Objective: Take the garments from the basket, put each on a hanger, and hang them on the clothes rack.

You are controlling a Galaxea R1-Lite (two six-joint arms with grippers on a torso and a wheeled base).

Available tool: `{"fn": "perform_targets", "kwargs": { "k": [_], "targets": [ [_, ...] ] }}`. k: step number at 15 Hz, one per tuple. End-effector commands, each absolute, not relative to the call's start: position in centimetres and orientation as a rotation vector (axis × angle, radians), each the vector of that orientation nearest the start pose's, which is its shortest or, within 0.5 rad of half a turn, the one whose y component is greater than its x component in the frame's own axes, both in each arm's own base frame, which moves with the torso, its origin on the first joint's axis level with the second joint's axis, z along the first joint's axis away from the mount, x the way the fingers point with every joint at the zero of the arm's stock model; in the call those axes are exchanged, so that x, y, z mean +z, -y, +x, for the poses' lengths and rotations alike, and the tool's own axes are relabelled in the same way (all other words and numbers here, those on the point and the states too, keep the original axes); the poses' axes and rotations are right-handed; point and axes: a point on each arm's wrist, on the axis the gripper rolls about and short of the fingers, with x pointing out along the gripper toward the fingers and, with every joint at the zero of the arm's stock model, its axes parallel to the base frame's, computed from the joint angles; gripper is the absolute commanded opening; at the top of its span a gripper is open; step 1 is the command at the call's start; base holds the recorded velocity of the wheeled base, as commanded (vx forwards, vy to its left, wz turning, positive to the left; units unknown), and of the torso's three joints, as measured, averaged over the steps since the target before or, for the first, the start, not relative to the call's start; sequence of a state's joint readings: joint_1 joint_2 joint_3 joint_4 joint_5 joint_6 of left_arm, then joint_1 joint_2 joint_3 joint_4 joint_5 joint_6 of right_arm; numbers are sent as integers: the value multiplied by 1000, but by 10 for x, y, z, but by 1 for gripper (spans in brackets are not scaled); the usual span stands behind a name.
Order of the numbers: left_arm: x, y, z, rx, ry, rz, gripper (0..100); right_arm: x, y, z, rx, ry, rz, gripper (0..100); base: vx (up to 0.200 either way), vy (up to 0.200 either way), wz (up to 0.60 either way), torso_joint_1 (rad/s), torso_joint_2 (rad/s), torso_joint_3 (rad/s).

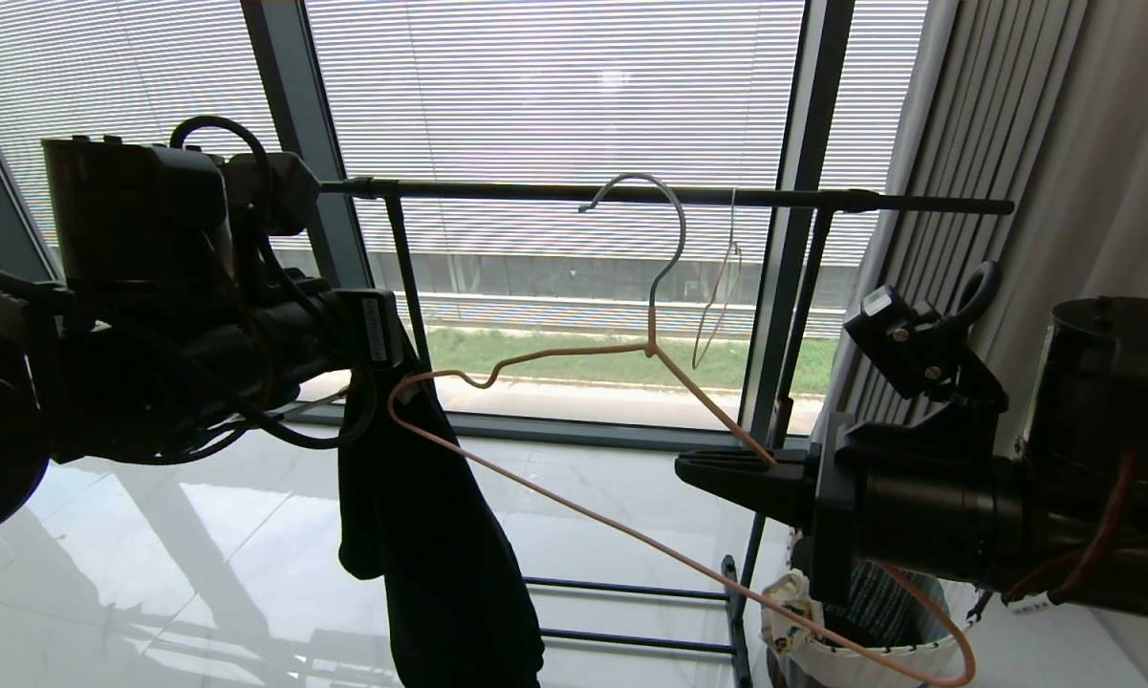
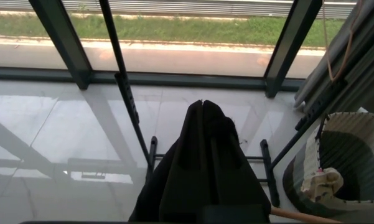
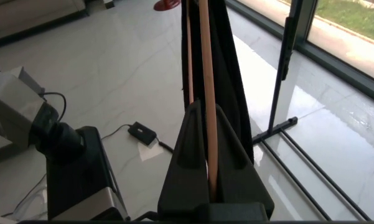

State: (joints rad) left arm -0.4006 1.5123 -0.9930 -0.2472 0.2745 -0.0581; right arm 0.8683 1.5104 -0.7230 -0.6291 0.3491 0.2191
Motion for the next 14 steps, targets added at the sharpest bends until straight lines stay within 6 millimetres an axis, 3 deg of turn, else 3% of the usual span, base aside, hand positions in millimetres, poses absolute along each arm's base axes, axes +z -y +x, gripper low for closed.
{"fn": "perform_targets", "kwargs": {
  "k": [1, 5, 14],
  "targets": [
    [250, 99, 251, -114, -263, 33, 0, 213, -203, 162, 1191, -295, 148, 0, 0, 0, 0, 0, 0, 0],
    [249, 98, 251, -93, -263, 36, 0, 214, -208, 159, 1212, -291, 147, 0, 0, 0, 0, 0, 0, 0],
    [250, 98, 249, -81, -259, 37, 0, 206, -218, 175, 1166, -245, 163, 0, 0, 0, 0, 0, 0, 0]
  ]
}}
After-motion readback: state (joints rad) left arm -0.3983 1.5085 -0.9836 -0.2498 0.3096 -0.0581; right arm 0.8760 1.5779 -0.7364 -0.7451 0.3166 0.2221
